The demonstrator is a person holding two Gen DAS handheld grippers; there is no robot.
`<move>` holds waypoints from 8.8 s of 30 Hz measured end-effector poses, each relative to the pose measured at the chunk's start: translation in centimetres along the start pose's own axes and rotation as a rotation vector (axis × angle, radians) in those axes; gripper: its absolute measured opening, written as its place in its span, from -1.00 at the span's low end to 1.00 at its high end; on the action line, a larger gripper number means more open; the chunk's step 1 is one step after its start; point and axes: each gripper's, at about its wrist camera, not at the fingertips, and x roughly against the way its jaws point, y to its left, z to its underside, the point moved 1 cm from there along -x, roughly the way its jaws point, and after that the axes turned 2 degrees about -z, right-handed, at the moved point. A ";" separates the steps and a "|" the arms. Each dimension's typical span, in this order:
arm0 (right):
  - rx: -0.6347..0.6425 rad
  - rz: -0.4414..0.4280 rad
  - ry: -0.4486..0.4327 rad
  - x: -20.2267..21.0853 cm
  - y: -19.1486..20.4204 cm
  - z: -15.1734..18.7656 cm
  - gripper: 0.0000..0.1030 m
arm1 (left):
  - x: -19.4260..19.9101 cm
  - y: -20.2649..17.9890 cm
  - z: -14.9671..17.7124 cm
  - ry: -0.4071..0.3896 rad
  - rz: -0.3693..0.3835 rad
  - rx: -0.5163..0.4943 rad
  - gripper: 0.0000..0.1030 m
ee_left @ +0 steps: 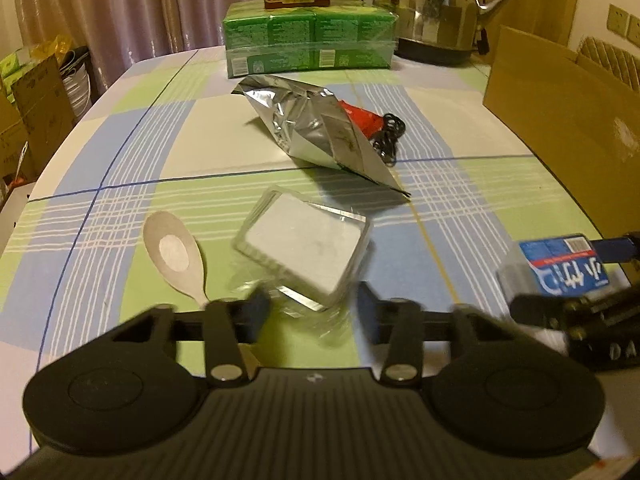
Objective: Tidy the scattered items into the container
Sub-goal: 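Lift the clear tray and blue floss box with both tools, then carry the clear tray and floss box over the cardboard box with both tools, then open both tools dropping the tray and floss box into the cardboard box, then move both tools back toward the white spoon and silver foil bag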
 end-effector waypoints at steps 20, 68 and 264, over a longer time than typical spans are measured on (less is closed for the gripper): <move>0.010 -0.002 -0.011 3.0 -0.9 4.4 0.79 | 4.9 -3.7 4.3 -0.025 0.006 -0.131 0.04; -0.006 -0.008 -0.008 3.2 -1.4 5.2 0.80 | 4.5 -3.9 5.1 0.006 0.237 -0.250 -0.40; -0.073 -0.104 -0.289 18.6 -1.4 2.9 0.96 | 19.3 0.5 4.9 -0.122 -0.094 0.084 0.66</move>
